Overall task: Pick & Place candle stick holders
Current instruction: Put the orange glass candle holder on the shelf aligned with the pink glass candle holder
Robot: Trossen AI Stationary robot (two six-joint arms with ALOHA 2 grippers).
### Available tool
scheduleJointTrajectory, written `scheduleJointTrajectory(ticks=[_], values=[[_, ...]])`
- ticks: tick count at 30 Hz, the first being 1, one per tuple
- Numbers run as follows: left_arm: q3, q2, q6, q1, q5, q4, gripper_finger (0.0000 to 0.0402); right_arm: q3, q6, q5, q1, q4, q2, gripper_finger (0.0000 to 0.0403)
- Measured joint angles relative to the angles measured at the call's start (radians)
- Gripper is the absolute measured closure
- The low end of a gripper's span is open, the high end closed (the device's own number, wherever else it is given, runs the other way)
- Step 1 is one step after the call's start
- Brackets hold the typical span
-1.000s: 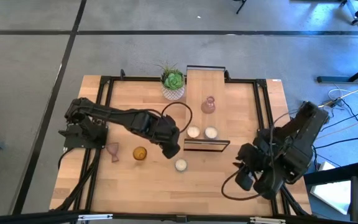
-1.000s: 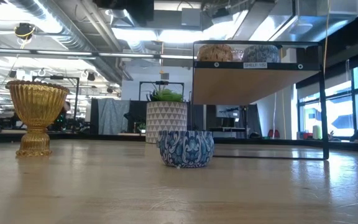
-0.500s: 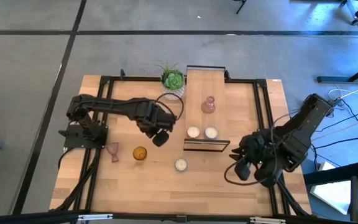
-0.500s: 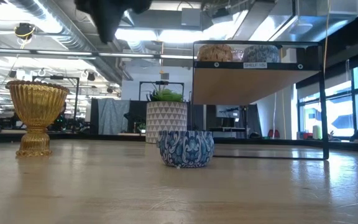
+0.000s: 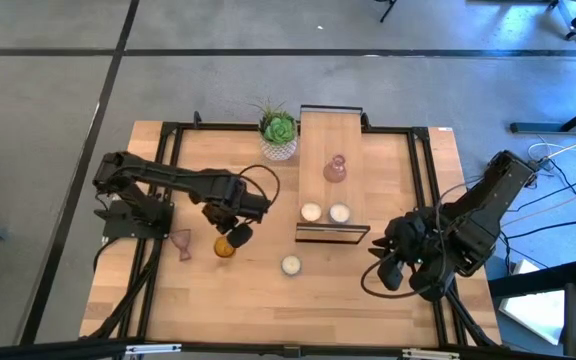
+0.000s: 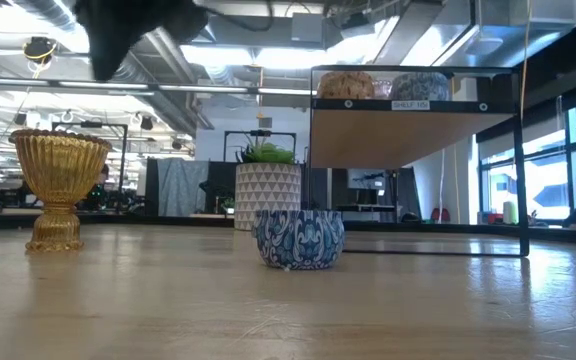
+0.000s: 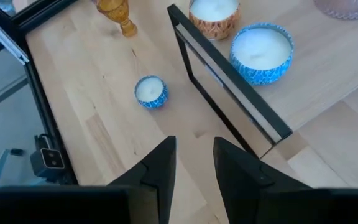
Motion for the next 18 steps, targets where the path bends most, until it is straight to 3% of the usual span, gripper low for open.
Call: scheduleJointTrajectory(ticks=[6, 12, 18], values=[[-0.21, -0.163, -0.154, -0.038, 0.034, 0.04, 0.0327, 0.0, 0.0, 0.05, -0.003, -0.022, -0.002, 0.0292], [-0.409, -0.384, -0.412, -0.101, 0.034, 0.232, 0.0327, 0.0, -0.007, 0.06, -0.042, -0.04, -0.01, 0.0292], [-0.493, -0.463, -0.542, -0.163, 0.02, 0.374, 0.0327, 0.0, -0.081, 0.061, -0.09, -0.023, -0.015, 0.0292]])
